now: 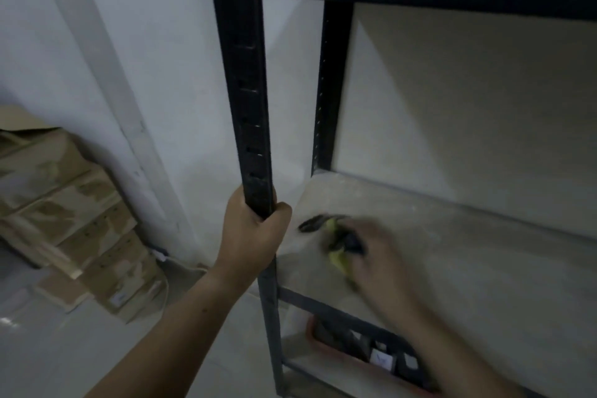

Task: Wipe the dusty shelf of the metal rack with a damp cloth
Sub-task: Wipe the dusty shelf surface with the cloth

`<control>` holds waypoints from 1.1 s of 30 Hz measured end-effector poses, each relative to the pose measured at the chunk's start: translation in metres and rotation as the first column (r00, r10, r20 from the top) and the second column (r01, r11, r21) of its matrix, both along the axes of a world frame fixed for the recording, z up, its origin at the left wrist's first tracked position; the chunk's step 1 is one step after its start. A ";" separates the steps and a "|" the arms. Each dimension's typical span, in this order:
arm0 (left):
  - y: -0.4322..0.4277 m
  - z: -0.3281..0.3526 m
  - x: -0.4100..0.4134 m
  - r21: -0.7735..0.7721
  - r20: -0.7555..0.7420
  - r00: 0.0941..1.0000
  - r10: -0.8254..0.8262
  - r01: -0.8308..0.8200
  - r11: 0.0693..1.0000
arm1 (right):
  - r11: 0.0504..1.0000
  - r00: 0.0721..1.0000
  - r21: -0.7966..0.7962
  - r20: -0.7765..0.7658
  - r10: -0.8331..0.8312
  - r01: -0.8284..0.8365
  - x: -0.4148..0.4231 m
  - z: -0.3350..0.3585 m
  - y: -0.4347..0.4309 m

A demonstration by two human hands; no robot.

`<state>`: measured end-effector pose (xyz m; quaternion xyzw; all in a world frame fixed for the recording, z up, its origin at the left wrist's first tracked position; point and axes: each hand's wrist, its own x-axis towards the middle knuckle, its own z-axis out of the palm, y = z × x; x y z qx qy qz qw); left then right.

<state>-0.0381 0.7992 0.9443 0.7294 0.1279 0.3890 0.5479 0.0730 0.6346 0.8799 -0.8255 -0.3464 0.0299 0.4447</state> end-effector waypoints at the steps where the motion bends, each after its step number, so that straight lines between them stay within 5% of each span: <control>1: -0.001 0.000 0.000 -0.004 0.003 1.000 -0.007 0.007 1.000 | 0.988 0.986 -0.068 0.103 -0.134 0.141 0.026 0.000 -0.011; 4: -0.002 0.000 0.000 -0.012 -0.007 1.000 -0.011 0.011 1.000 | 0.879 0.917 -0.301 0.272 -0.292 0.369 0.091 -0.011 -0.019; 10: 0.001 -0.003 0.003 0.032 0.000 1.000 -0.002 0.002 0.999 | 0.859 0.942 -0.417 0.274 -0.193 0.297 0.130 -0.013 0.068; 16: 0.002 -0.004 0.003 0.066 0.030 0.999 -0.021 0.019 0.998 | 0.905 0.974 -0.415 0.226 0.008 0.089 0.111 -0.006 0.116; 19: 0.002 -0.003 0.003 0.049 0.041 0.999 -0.019 0.017 0.999 | 0.923 0.949 -0.331 0.174 0.264 -0.197 0.072 0.000 0.098; 22: 0.001 -0.003 0.003 0.055 0.014 1.000 0.011 -0.012 0.998 | 0.808 0.837 -0.308 0.062 0.544 -0.502 0.021 0.000 0.082; 24: 0.000 -0.002 0.002 0.056 -0.010 1.000 0.011 -0.010 0.998 | 0.754 0.793 -0.333 0.030 0.609 -0.566 0.000 0.002 0.063; 29: -0.002 0.002 0.000 0.036 -0.025 1.000 -0.011 0.012 0.999 | 0.826 0.851 -0.205 -0.127 0.509 -0.525 -0.021 0.017 -0.011; 33: -0.003 0.004 -0.002 0.015 -0.034 0.999 -0.020 0.020 1.000 | 0.993 0.994 0.066 -0.046 0.097 -0.094 0.011 0.031 -0.072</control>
